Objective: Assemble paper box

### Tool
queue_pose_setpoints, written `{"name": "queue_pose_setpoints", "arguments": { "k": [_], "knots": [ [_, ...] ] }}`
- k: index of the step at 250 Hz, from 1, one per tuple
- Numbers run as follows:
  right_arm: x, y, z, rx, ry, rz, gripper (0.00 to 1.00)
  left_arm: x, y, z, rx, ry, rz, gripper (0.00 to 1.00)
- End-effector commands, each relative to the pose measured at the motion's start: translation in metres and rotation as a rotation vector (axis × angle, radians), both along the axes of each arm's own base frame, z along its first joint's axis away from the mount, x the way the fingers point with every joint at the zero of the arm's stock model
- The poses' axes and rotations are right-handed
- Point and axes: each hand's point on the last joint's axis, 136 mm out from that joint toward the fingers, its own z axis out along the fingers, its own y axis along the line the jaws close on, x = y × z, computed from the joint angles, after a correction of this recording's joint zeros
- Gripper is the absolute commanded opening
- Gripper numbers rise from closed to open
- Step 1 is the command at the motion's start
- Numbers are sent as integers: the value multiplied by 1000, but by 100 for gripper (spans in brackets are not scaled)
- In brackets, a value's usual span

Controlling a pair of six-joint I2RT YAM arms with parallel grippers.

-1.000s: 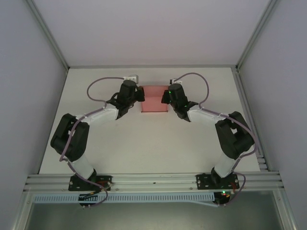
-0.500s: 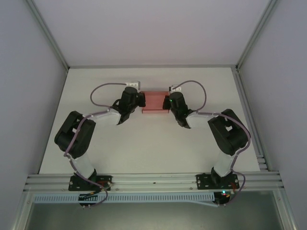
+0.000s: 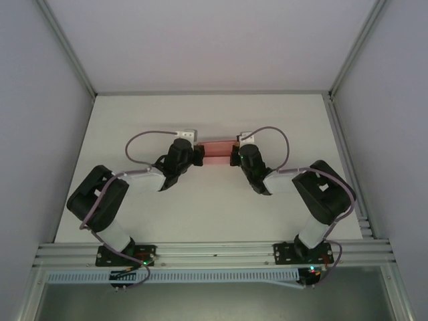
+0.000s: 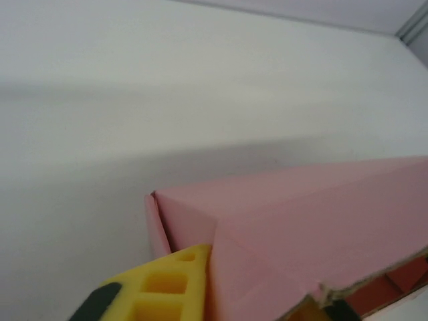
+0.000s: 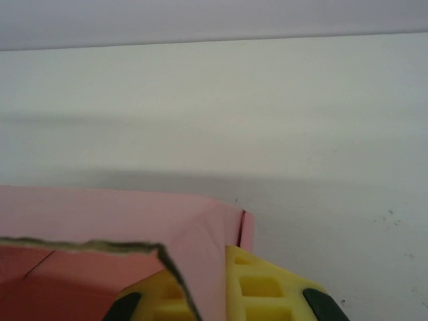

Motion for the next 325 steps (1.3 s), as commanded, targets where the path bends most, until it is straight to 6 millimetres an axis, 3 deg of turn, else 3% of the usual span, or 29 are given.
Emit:
{"name": "queue_pose_setpoints", "arguments": {
  "k": [1,29,44,52,62,74,77,113,155,186,216,263,302,325],
  "knots": [
    [-27,-22,-49,-171,124,-23,0,-20,9,-13,51,74,-10,33],
    [-31,-24,-44,-194,115,-19,0,-28,12,8,45,69,-6,51],
    [-32,-26,-41,-206,108,-29,0,-31,19,18,60,87,30,52],
    [-33,-27,-39,-209,103,-30,0,-34,21,25,66,87,30,58],
    [-35,-27,-38,-207,99,-32,1,-38,22,34,69,83,31,70],
    [-37,-26,-37,-210,92,-21,2,-45,22,45,65,76,23,97],
    [-37,-25,-36,-209,90,-17,3,-46,23,48,63,76,23,99],
    [-39,-21,-33,-213,84,-9,7,-51,42,69,51,118,125,100],
    [-39,-16,-26,-209,71,-12,13,-35,46,67,87,209,187,100],
    [-39,-14,-22,-181,61,-17,15,-17,38,52,73,286,179,100],
    [-44,-9,-22,-174,69,6,22,-13,26,30,59,345,135,100],
    [-58,-22,-26,-172,102,-25,30,-18,15,-5,46,411,79,100],
    [-79,-32,-32,-144,158,-23,43,-17,15,-32,41,463,68,98],
    [-93,-44,-34,-143,198,-33,51,-18,14,-44,19,489,53,92]
  ]
}}
